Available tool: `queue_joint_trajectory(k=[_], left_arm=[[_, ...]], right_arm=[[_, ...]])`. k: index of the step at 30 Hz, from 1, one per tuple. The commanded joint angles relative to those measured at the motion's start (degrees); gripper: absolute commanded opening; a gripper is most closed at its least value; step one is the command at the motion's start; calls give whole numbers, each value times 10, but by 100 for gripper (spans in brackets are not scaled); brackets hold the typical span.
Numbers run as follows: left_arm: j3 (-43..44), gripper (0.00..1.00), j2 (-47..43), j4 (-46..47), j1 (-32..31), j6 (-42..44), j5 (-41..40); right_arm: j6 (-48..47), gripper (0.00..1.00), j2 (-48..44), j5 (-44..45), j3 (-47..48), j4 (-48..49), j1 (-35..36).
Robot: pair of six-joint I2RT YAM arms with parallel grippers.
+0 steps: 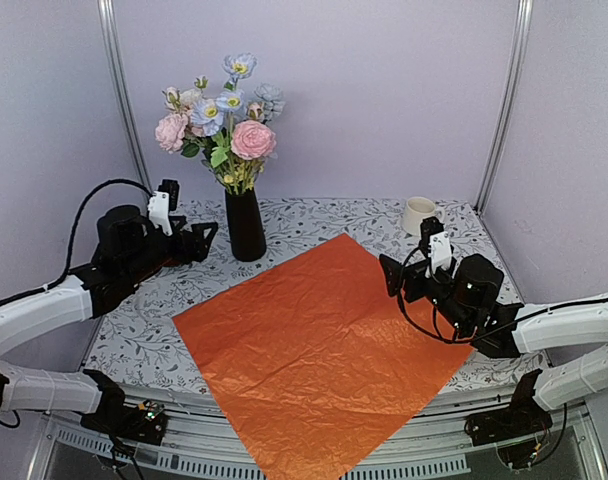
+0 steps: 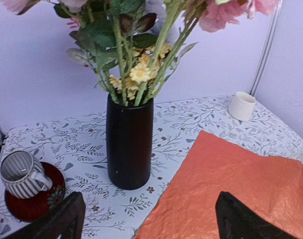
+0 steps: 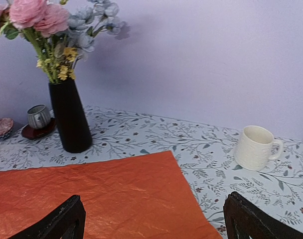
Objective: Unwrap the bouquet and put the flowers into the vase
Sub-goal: Place the fake flower in the vase, then reset both arms
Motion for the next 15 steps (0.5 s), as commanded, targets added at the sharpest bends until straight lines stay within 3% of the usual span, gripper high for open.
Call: queue_joint_trajectory(k=[1, 8, 11, 15], left_arm=[[-8, 98, 3, -22, 10, -21, -85], [-43, 98, 21, 27, 53, -53, -178], [-70, 98, 5, 57, 91, -39, -162], [-102, 98, 18, 115, 107, 16, -210]], right_arm=[[0, 99, -5, 162, -8, 15, -6], [2, 99, -17, 321, -23, -4, -58], [18, 99, -39, 286, -42, -25, -122], [46, 99, -73, 179, -70, -31, -211]])
